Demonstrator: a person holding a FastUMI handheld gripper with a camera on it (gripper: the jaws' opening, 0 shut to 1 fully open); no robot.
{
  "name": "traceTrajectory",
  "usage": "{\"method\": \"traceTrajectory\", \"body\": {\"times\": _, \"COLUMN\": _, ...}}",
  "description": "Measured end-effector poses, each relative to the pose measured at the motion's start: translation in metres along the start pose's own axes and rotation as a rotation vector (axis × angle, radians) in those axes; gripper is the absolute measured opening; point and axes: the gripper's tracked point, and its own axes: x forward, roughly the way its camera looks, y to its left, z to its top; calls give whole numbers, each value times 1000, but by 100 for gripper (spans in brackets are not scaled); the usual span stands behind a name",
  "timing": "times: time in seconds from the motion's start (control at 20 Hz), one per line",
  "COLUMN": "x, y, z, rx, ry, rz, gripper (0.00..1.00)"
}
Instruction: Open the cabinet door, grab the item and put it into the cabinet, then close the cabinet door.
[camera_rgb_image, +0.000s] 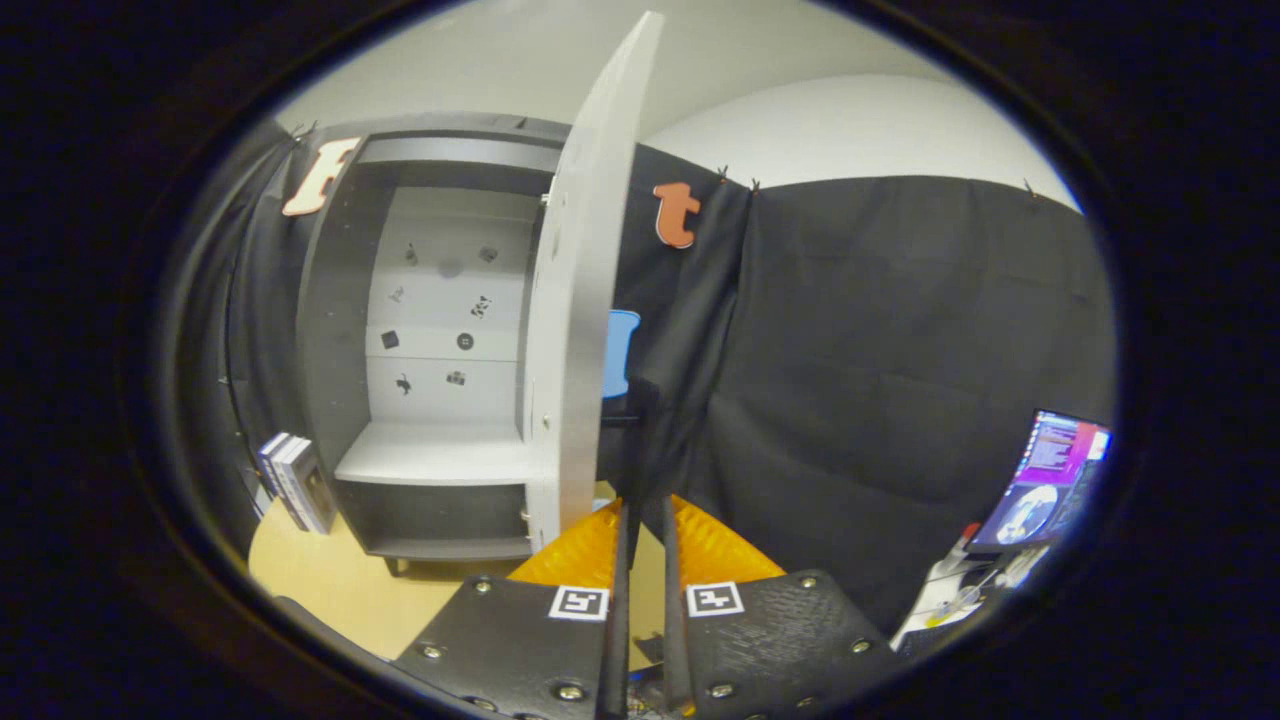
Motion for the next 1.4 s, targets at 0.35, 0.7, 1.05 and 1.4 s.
{"method": "traceTrajectory", "body": {"times": 0.35, "x": -13, "y": 23, "z": -18, "rx": -13, "ry": 15, "rz": 68, "gripper": 14}}
{"method": "traceTrajectory", "body": {"times": 0.7, "x": -6, "y": 129, "z": -86, "rx": -51, "ry": 111, "rz": 300, "gripper": 14}}
{"method": "traceTrajectory", "body": {"times": 1.05, "x": 3, "y": 217, "z": -193, "rx": -69, "ry": 273, "rz": 529, "gripper": 14}}
{"method": "traceTrajectory", "body": {"times": 1.4, "x": -13, "y": 269, "z": -295, "rx": -106, "ry": 482, "rz": 706, "gripper": 40}}
